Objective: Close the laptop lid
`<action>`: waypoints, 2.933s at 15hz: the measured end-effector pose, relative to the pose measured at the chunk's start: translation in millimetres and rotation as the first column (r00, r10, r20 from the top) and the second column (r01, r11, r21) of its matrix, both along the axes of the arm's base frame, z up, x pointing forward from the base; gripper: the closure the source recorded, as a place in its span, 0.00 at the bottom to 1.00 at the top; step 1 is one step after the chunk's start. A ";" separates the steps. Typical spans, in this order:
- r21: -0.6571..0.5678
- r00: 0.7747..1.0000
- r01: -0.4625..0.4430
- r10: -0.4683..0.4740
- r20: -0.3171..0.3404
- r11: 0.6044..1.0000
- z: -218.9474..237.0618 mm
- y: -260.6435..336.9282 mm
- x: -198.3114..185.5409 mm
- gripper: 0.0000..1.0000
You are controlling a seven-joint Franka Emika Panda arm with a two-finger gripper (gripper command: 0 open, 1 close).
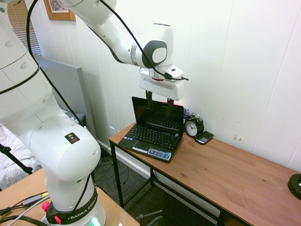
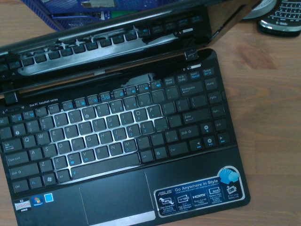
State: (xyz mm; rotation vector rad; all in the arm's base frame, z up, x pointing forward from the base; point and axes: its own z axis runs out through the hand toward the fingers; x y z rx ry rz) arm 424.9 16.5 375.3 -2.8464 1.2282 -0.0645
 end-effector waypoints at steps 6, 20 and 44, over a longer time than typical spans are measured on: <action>-0.053 0.996 -0.024 0.028 0.079 0.998 35.3 20.3 20.5 0.00; -0.013 0.992 -0.112 0.113 0.062 0.994 -24.7 115.0 150.6 1.00; 0.049 1.000 -0.021 0.022 -0.012 0.999 -94.9 99.6 94.0 1.00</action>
